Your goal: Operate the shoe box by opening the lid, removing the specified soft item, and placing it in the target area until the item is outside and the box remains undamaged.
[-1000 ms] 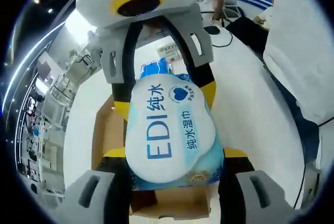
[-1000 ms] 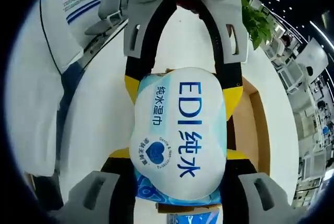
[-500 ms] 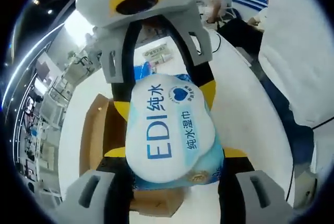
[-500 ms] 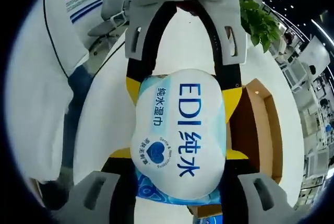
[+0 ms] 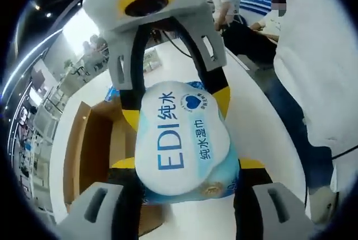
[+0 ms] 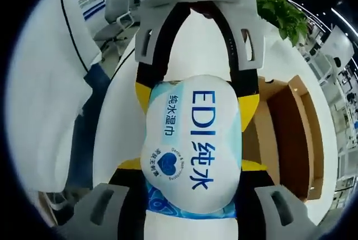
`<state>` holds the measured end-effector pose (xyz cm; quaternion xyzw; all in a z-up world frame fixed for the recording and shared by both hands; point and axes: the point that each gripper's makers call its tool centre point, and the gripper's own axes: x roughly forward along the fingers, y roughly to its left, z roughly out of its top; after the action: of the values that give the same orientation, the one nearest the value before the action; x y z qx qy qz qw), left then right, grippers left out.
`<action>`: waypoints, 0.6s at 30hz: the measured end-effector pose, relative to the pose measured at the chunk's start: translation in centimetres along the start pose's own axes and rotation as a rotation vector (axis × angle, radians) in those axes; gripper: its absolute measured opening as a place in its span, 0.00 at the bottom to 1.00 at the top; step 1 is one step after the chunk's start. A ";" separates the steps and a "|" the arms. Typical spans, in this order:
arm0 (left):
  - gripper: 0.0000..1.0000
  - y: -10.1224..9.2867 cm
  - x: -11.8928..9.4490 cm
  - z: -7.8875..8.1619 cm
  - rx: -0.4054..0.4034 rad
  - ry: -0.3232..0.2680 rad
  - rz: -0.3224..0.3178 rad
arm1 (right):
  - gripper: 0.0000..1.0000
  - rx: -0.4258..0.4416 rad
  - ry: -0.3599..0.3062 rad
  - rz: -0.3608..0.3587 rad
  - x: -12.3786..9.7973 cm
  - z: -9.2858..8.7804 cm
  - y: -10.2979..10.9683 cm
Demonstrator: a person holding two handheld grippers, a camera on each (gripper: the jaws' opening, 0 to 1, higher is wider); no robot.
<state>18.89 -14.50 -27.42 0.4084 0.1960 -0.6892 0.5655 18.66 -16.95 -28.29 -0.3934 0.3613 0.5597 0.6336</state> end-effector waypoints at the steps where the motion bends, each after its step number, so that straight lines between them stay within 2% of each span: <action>1: 0.66 -0.1 0.2 -0.2 -0.003 -0.001 -0.003 | 0.61 0.001 -0.001 0.002 0.3 -0.1 0.1; 7: 0.66 -0.8 1.6 -1.1 -0.020 0.001 -0.020 | 0.61 0.000 0.011 0.017 1.8 -0.9 0.6; 18: 0.66 -0.7 4.2 -2.3 -0.103 0.002 -0.019 | 0.61 -0.045 0.019 0.075 3.8 -2.7 0.2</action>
<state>18.89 -15.14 -32.21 0.3776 0.2356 -0.6829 0.5792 18.87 -17.76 -32.91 -0.3992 0.3690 0.5873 0.5996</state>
